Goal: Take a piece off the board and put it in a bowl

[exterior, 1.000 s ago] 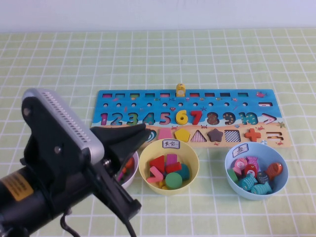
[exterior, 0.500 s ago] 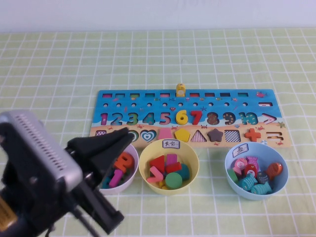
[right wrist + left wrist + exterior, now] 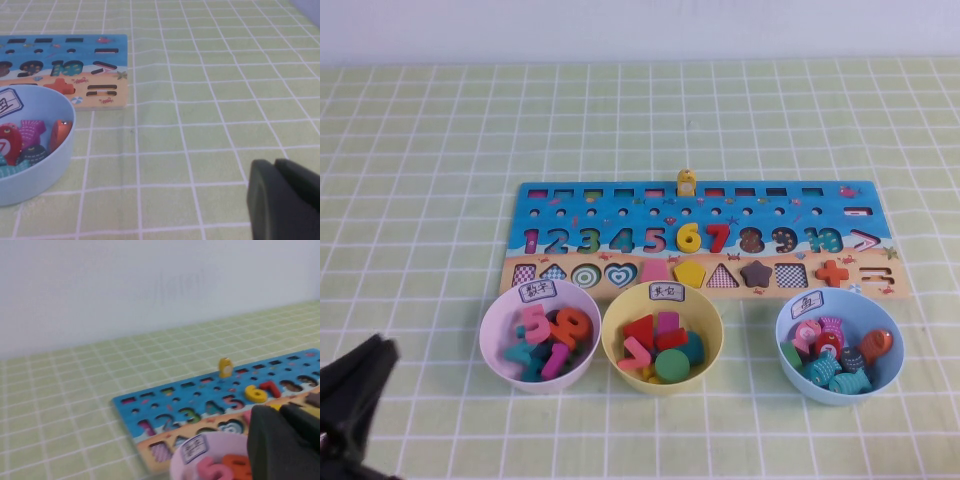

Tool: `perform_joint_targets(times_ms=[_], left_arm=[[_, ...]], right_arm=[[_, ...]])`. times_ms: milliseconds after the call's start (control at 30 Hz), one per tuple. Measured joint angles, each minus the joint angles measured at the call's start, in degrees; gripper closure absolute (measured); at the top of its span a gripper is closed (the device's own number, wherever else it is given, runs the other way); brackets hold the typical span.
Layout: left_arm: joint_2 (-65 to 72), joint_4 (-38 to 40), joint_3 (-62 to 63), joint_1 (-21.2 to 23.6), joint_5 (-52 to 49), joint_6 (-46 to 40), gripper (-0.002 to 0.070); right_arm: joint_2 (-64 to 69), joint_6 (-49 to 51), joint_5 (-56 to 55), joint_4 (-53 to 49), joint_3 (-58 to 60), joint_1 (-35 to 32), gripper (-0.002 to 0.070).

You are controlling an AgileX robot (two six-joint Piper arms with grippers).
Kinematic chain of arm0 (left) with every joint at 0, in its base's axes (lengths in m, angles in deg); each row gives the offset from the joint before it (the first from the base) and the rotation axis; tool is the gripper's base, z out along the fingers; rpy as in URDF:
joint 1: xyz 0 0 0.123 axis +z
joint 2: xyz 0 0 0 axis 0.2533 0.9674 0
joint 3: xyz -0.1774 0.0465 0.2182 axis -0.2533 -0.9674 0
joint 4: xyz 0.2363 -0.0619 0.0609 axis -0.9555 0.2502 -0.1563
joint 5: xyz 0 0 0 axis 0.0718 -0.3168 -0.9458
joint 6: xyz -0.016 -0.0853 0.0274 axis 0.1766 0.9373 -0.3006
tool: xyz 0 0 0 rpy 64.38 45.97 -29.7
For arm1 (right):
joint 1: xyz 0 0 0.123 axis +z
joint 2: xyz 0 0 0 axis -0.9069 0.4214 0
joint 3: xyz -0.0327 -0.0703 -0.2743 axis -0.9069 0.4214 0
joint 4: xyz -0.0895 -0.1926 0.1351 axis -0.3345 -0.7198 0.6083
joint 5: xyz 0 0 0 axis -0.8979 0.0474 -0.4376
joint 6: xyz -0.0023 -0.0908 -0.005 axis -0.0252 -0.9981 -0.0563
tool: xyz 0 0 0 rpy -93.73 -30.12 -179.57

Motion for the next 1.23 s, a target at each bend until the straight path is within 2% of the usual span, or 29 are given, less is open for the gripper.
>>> perform_joint_targets(times_ms=[100,267,433,633,867,1233], left_arm=[[-7.0,-5.0,-1.2,7.2,-7.0,3.5,0.0677],[-18.0,-8.0,-1.7,17.9,-18.7,4.7,0.0677],[-24.5,-8.8,-4.7,25.4,-22.6,3.8,0.0677],[-24.9,-6.9,-7.3,26.9,-27.1,2.8,0.0677],[-24.9,-1.5,-7.3,27.0,-32.2,-6.6,0.0678],[-24.9,-1.7,-7.3,27.1,-32.2,-7.5,0.0678]], right_arm=[[0.0,0.0,0.0,0.0,0.0,0.0,0.0694],[0.0,0.0,0.0,0.0,0.0,0.0,0.0694],[0.0,0.0,0.0,0.0,0.0,0.0,0.0694],[0.0,0.0,0.1,0.0,0.0,0.0,0.0694],[0.0,0.0,0.1,0.0,0.0,0.0,0.0694],[0.0,0.0,0.1,0.0,0.0,0.0,0.0694]])
